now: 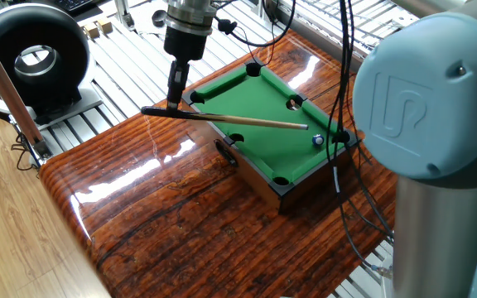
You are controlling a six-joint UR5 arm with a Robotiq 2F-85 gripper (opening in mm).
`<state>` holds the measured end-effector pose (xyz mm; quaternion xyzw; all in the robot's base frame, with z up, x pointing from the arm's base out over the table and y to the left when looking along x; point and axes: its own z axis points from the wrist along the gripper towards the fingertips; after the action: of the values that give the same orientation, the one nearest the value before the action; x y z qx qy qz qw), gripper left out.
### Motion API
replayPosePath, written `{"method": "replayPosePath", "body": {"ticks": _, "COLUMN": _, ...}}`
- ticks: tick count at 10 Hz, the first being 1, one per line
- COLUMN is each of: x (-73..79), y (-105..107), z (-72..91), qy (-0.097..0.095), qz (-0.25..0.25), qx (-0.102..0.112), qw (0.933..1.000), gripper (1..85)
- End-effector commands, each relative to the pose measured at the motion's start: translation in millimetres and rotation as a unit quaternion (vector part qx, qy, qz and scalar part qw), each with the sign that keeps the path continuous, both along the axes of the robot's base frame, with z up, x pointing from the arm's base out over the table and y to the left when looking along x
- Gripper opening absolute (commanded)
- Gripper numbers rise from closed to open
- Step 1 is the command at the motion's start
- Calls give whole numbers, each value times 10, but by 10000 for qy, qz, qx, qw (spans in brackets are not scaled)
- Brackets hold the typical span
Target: Hit the pool ball
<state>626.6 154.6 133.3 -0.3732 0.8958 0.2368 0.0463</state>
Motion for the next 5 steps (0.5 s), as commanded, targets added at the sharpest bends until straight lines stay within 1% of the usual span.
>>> {"method": "replayPosePath", "body": {"ticks": 1, "x": 374, "y": 149, "z": 114, "qy": -517, "qz": -538, "qx": 338, "qw": 9966, "gripper": 10}}
{"method": "replayPosePath", "body": {"ticks": 2, "x": 406, "y": 188, "z": 141, "qy": -577, "qz": -553, "qx": 432, "qw": 9959, "gripper": 10}}
{"method": "replayPosePath", "body": {"ticks": 3, "x": 390, "y": 107, "z": 90, "qy": -589, "qz": -474, "qx": 248, "qw": 9968, "gripper": 10}}
{"method": "replayPosePath", "body": {"ticks": 4, "x": 382, "y": 97, "z": 83, "qy": -603, "qz": -418, "qx": 226, "qw": 9971, "gripper": 10}}
{"method": "replayPosePath", "body": {"ticks": 5, "x": 390, "y": 79, "z": 74, "qy": -592, "qz": -470, "qx": 187, "qw": 9970, "gripper": 10}}
